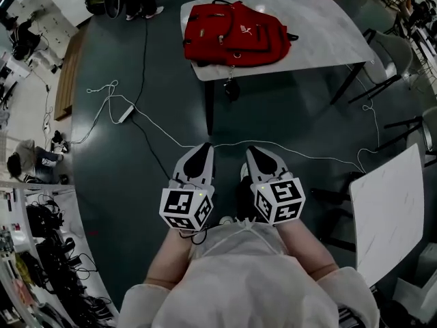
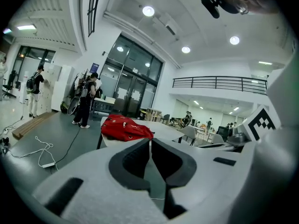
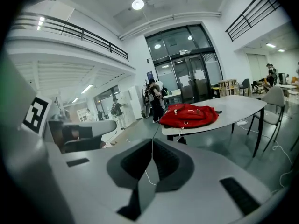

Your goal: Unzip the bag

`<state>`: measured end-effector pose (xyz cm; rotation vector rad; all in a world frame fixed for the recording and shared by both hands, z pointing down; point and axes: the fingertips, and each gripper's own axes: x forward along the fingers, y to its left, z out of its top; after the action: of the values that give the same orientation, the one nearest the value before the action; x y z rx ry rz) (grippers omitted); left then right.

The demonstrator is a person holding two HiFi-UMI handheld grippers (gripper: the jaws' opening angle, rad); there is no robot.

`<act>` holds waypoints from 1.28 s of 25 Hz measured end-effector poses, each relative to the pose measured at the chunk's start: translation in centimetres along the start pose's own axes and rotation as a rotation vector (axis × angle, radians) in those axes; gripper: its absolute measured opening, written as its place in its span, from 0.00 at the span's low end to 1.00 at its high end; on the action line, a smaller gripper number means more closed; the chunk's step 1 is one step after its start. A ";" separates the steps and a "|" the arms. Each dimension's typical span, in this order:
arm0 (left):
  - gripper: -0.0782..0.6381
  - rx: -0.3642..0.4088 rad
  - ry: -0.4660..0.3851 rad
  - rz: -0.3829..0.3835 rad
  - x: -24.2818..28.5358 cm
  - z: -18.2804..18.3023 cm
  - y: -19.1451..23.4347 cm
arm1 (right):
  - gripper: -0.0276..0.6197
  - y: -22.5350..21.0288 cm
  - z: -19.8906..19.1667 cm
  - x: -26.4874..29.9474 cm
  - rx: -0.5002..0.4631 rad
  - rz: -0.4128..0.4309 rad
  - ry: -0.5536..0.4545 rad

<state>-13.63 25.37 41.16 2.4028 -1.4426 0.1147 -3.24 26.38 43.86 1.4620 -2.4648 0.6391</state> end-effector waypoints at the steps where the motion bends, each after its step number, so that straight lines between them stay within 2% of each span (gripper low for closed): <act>1: 0.15 -0.003 0.006 0.008 1.5 0.2 0.4 | 0.09 -1.2 0.6 1.0 0.000 0.002 0.006; 9: 0.15 0.007 0.063 0.033 13.9 2.6 1.8 | 0.09 -12.2 5.9 8.3 -0.001 -0.036 0.062; 16: 0.15 0.010 0.092 0.049 21.3 3.5 2.8 | 0.09 -18.3 8.3 12.5 -0.003 -0.050 0.102; 25: 0.15 -0.009 0.174 0.069 26.0 2.1 7.8 | 0.09 -19.1 7.4 19.2 0.012 -0.022 0.201; 32: 0.15 0.015 0.233 -0.010 30.6 2.3 12.1 | 0.09 -17.1 7.9 25.4 -0.001 -0.025 0.256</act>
<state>-9.60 -6.42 49.17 2.3182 -1.3266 0.3900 -0.43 -4.24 51.12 1.3173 -2.2476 0.7670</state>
